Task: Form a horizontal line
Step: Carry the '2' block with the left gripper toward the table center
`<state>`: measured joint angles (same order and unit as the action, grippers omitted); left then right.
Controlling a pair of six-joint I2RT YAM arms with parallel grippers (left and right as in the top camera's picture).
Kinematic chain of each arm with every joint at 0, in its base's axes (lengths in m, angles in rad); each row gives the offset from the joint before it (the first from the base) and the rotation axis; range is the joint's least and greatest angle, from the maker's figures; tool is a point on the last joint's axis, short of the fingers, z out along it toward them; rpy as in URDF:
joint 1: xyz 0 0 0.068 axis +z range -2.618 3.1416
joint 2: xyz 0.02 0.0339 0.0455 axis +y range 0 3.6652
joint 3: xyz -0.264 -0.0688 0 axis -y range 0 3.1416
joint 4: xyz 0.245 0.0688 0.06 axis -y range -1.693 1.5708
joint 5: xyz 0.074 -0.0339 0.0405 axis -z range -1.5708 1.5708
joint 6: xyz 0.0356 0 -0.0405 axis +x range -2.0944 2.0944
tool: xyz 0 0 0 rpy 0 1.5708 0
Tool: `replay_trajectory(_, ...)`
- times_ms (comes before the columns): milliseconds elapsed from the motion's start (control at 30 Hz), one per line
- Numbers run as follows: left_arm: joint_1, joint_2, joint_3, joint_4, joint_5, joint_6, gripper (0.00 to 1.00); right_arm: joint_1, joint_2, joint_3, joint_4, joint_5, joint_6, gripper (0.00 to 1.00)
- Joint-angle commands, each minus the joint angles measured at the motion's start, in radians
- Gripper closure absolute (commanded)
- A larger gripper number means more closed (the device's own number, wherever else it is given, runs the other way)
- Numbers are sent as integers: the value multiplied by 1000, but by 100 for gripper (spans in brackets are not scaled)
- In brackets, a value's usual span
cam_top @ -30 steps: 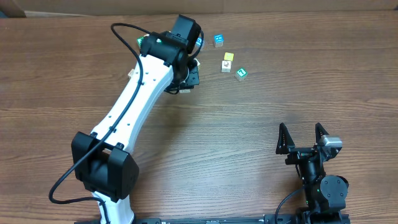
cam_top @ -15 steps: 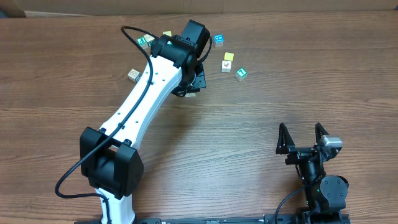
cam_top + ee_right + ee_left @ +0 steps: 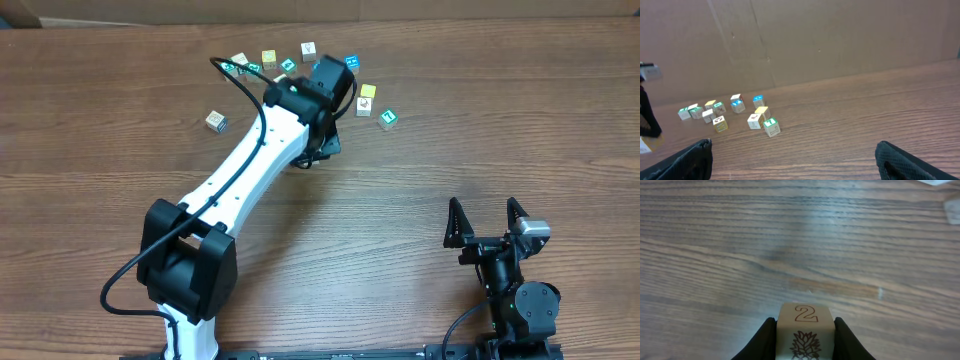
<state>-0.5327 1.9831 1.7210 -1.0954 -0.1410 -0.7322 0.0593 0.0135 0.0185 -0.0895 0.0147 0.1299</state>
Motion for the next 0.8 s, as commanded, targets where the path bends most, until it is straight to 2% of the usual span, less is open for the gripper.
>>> replay_trajectory(0, 3, 9, -67, 48, -73, -31, 92, -5, -11, -11, 5, -2, -8, 0)
replay_trajectory(133, 3, 9, -152, 148, -90, -21, 92, -5, -11, -10, 6, -2, -8, 0)
replay_trajectory(333, 5, 9, -241, 287, -103, 84, 92, -5, -11, -11, 5, -2, -8, 0)
replay_trajectory(700, 22, 36, -254, 311, -121, 86, 91, -5, -11, -10, 5, -2, -8, 0)
replay_trajectory(767, 22, 51, -254, 311, -125, 91, 93, -5, -11, -10, 5, -2, -8, 0)
